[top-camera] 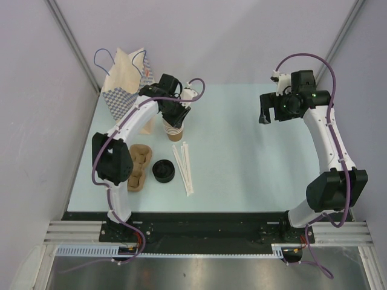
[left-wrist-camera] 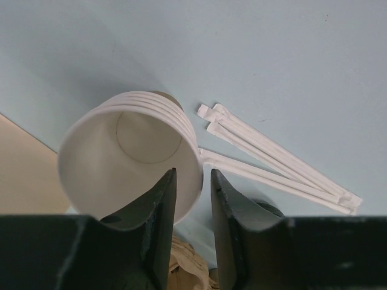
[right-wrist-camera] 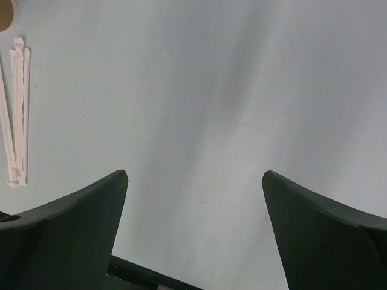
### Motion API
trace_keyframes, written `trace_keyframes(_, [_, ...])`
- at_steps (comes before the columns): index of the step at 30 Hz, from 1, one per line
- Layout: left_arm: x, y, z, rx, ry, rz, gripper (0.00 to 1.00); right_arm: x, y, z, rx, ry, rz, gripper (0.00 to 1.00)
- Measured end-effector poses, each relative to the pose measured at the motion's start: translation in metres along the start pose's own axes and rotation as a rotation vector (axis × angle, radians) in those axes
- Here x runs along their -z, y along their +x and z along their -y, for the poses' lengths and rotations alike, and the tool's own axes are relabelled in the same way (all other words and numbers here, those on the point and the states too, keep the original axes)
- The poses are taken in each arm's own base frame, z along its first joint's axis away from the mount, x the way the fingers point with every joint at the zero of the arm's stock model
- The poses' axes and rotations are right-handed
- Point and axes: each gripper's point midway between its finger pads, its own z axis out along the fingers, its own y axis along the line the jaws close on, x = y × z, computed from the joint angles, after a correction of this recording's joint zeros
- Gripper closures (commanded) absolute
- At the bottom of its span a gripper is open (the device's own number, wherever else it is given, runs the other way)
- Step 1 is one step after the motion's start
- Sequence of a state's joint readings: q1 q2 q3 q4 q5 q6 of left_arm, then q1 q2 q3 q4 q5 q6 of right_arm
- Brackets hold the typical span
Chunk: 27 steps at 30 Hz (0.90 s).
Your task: Pack the takeout coffee
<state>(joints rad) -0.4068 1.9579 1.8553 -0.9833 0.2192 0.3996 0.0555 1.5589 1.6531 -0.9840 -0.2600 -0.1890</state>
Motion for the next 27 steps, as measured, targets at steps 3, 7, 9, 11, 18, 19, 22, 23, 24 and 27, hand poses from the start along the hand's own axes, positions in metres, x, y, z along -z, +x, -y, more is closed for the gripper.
trace_keyframes(3, [-0.0009,0.0003,0.0,0.0,0.001,-0.002,0.73,-0.0003,0.0007,0.0008,-0.002,0.0,-0.001,0.0])
trace_keyframes(7, [-0.0013,0.0001,-0.0002,0.0,0.001,-0.002,0.82,-0.0002,0.0008,0.0011,-0.003,-0.001,-0.001,0.0])
trace_keyframes(9, [-0.0011,-0.0001,-0.0002,-0.001,0.002,-0.002,0.85,-0.0002,0.0007,0.0013,-0.004,0.0,-0.001,0.0])
trace_keyframes(11, [-0.001,-0.0002,-0.0002,0.0,0.002,-0.002,0.9,-0.0002,0.0007,0.0016,-0.004,0.001,0.0,0.0])
trace_keyframes(18, [0.0003,-0.0001,-0.0005,-0.003,-0.004,-0.007,1.0,-0.0002,0.0004,0.0018,0.0,0.001,0.001,0.0])
trace_keyframes(19, [0.0009,-0.0006,-0.0009,-0.004,-0.007,-0.007,1.0,-0.0004,0.0004,0.0018,0.0,0.001,0.0,0.0])
trace_keyframes(22, [0.0021,-0.0013,-0.0022,-0.009,-0.023,-0.012,1.0,-0.0004,0.0004,0.0018,0.0,0.001,0.001,0.0])
trace_keyframes(23, [0.0019,-0.0014,-0.0019,-0.012,-0.028,-0.014,1.0,-0.0004,0.0003,0.0018,0.0,0.0,0.001,0.0])
trace_keyframes(24, [0.0017,-0.0015,-0.0012,-0.017,-0.034,-0.018,1.0,-0.0004,0.0004,0.0018,0.0,0.001,0.001,0.0])
trace_keyframes(27, [0.0013,-0.0023,0.0,-0.039,-0.066,-0.033,1.0,-0.0005,0.0003,0.0018,0.0,0.0,0.001,0.01])
